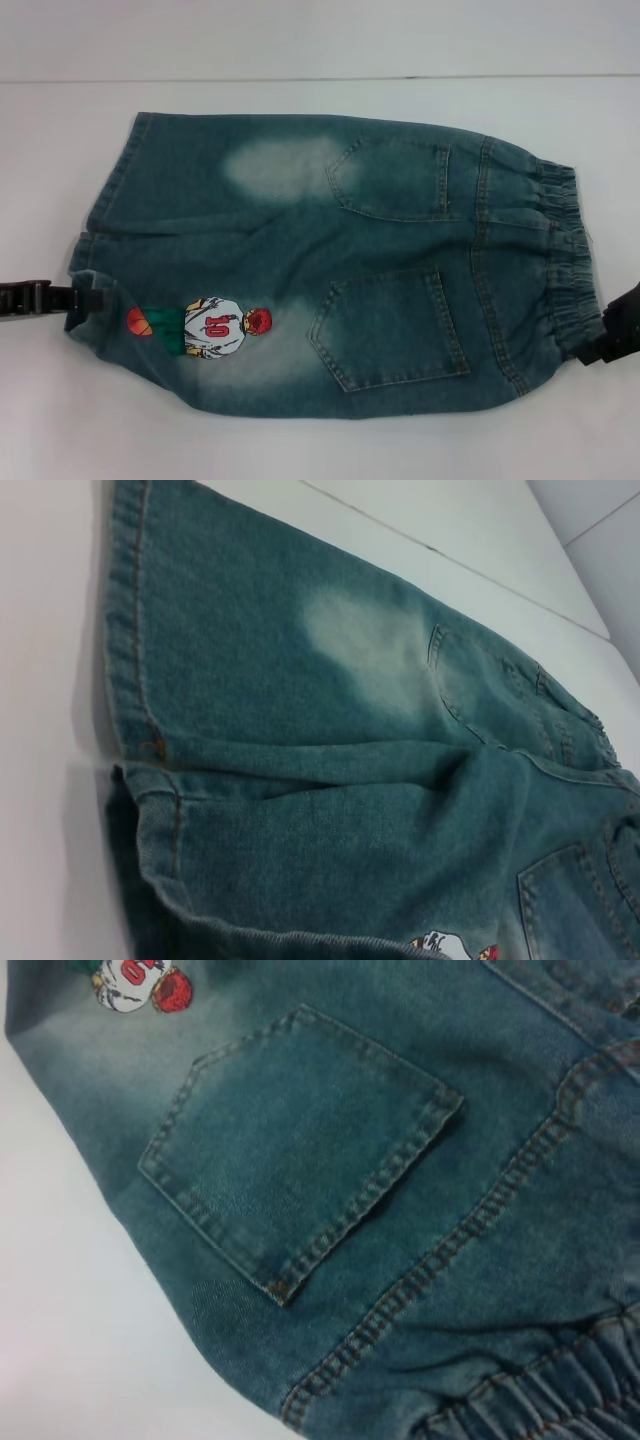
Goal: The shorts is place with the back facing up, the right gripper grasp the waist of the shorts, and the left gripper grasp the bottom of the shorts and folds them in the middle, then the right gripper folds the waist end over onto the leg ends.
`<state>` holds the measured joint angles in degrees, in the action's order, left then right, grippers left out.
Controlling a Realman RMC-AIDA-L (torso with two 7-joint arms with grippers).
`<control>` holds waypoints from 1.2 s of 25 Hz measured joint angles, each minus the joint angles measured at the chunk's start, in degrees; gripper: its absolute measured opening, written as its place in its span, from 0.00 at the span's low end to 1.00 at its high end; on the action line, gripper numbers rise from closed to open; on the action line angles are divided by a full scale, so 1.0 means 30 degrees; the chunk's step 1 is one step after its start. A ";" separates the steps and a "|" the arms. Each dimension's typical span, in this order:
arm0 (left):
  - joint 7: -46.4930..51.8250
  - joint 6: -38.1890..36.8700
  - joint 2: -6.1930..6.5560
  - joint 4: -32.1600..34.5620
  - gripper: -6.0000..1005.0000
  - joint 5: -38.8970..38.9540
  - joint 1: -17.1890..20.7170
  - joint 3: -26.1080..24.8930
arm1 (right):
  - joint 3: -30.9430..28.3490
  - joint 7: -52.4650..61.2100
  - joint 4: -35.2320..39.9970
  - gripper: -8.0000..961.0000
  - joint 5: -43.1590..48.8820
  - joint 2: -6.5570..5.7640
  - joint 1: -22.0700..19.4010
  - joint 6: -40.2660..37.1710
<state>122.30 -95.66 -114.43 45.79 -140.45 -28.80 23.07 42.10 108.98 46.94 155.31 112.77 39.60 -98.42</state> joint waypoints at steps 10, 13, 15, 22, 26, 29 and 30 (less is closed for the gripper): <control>-0.0015 0.0010 -0.0042 0.0002 0.04 0.0000 0.0021 -0.0057 | 0.0015 -0.0297 0.0013 0.33 -0.0068 0.0157 -0.0096 0.0572; -0.0015 0.0015 -0.0041 0.0001 0.04 0.0000 0.0022 -0.0070 | 0.0004 -0.0431 0.0008 0.09 -0.0166 0.0164 -0.0116 0.0514; 0.0013 0.0082 -0.0032 0.0001 0.04 0.0000 0.0022 -0.0163 | -0.0054 -0.0527 -0.0004 0.08 -0.0286 0.0155 -0.0180 0.0435; -0.0031 0.1251 0.0021 -0.0598 0.04 0.0707 -0.0023 -0.1990 | -0.2134 -0.1124 -0.0364 0.07 -0.2467 -0.0567 -0.0793 -0.0359; -0.0253 0.2086 0.0029 -0.1001 0.04 0.2325 0.0261 -0.2163 | -0.4186 -0.1222 -0.0972 0.07 -0.3576 -0.0662 -0.1335 0.0716; -0.0585 0.3095 -0.0078 -0.1579 0.04 0.3441 0.0302 -0.2170 | -0.5211 -0.1443 -0.1981 0.08 -0.5024 -0.0682 -0.1917 0.1875; -0.0691 0.3314 -0.0087 -0.1782 0.04 0.3711 0.0273 -0.2176 | -0.5452 -0.1592 -0.2429 0.08 -0.5726 -0.0688 -0.2194 0.2352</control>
<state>120.23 -85.72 -114.69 40.44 -129.31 -27.99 16.54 25.74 104.20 39.65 138.14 110.71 33.02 -91.37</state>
